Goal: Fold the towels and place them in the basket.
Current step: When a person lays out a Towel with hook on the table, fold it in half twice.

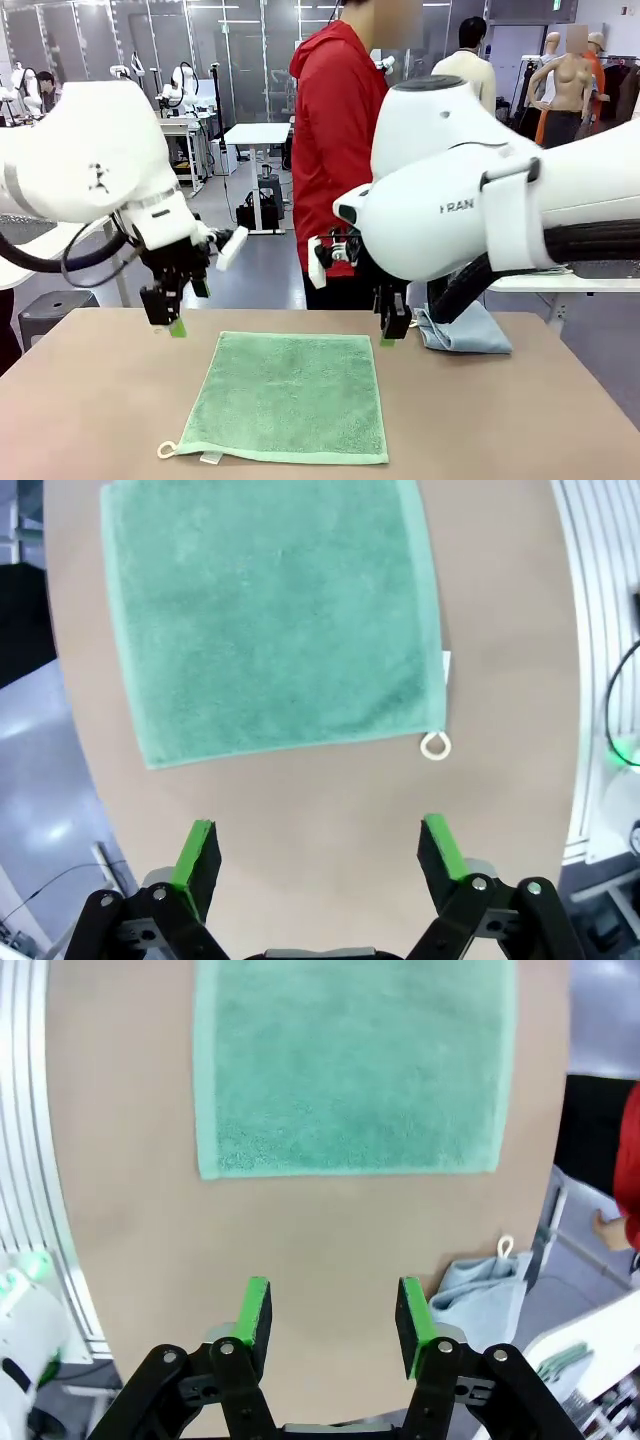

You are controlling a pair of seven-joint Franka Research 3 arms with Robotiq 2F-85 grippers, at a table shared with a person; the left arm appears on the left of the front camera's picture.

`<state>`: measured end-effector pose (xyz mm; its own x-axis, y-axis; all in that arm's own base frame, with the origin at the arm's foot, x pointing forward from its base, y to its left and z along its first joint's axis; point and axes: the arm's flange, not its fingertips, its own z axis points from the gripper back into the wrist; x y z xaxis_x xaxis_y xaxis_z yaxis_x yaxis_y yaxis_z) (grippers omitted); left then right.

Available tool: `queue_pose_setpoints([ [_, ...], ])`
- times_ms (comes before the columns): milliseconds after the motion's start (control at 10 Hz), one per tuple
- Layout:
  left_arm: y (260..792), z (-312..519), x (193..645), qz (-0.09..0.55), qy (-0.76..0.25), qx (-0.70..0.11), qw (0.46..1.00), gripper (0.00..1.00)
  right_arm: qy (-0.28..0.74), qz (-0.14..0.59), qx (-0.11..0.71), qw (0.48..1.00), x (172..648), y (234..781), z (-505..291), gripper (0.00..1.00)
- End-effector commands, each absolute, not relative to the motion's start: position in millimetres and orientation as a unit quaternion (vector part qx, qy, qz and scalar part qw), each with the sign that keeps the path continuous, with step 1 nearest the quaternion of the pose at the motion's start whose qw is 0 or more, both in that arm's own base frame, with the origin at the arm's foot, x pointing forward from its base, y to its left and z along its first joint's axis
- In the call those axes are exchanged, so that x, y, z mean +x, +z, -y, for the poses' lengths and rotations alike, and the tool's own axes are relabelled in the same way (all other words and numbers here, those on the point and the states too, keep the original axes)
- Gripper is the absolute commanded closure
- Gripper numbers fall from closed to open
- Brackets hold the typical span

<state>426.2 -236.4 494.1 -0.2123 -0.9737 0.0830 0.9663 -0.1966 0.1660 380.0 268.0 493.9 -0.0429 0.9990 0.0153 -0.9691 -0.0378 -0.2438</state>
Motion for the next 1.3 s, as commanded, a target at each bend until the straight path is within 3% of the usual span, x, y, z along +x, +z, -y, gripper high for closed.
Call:
queue_pose_setpoints([
  [0, 480, 238, 415, 0.101, -0.759, 0.055, 0.641, 0.0, 0.742, 0.089, -0.069, 0.661, 399, 494, -274, 0.37],
  [200, 470, 240, 407, 0.119, -0.75, 0.072, 0.647, 0.0, 0.726, 0.077, -0.06, 0.68, 406, 490, -286, 0.37],
  [700, 463, 246, 408, 0.084, -0.726, 0.084, 0.677, 0.0, 0.71, 0.067, -0.046, 0.699, 420, 482, -294, 0.37],
  [1200, 463, 242, 409, 0.1, -0.738, 0.061, 0.664, 0.0, 0.727, 0.073, -0.057, 0.68, 416, 484, -290, 0.37],
])
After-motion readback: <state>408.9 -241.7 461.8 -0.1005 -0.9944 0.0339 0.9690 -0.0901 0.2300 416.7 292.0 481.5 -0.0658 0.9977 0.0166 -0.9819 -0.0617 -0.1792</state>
